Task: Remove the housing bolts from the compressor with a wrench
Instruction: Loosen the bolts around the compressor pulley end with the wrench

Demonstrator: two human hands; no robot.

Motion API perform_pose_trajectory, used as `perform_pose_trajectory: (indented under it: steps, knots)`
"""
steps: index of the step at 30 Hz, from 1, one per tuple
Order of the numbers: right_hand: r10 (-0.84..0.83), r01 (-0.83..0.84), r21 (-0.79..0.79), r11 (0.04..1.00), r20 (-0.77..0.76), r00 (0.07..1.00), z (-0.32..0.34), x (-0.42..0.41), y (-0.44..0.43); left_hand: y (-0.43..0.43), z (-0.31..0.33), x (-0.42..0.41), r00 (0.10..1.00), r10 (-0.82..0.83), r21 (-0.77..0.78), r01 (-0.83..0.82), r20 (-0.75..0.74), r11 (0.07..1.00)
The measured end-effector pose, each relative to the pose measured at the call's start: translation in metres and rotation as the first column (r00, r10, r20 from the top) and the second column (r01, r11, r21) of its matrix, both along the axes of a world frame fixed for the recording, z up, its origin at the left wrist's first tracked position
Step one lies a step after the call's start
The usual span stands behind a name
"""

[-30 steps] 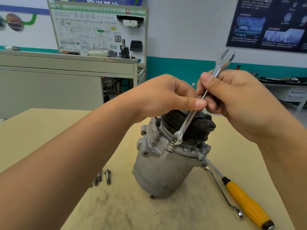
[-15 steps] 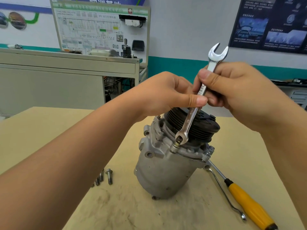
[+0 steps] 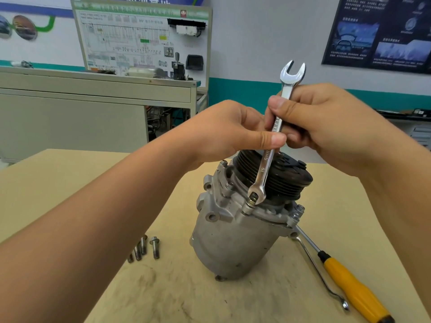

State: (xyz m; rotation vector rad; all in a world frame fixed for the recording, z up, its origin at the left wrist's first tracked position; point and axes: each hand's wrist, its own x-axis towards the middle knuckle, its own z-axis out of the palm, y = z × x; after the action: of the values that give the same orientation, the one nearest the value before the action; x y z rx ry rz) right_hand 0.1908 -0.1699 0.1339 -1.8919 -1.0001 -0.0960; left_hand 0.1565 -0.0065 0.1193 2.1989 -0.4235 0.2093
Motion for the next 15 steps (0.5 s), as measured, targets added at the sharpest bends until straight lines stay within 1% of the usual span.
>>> perform_pose_trajectory:
  steps: [3, 8, 15]
  knots:
    - [-0.007, 0.008, -0.011, 1.0, 0.006, 1.0, -0.001, 0.0015, 0.0007, 0.0017, -0.003, 0.0018, 1.0, 0.004, -0.009, -0.004, -0.014, 1.0]
    - [-0.004, 0.004, -0.002, 1.0, 0.015, 1.0, -0.0002, 0.0009, 0.0011, 0.001, -0.0023, 0.0011, 1.0, -0.005, -0.02, 0.005, 0.007, 1.0]
    - [0.004, -0.004, -0.007, 1.0, -0.008, 1.0, 0.0006, 0.0014, 0.0031, 0.0008, -0.0022, -0.002, 1.0, 0.0, -0.031, 0.0, 0.009, 1.0]
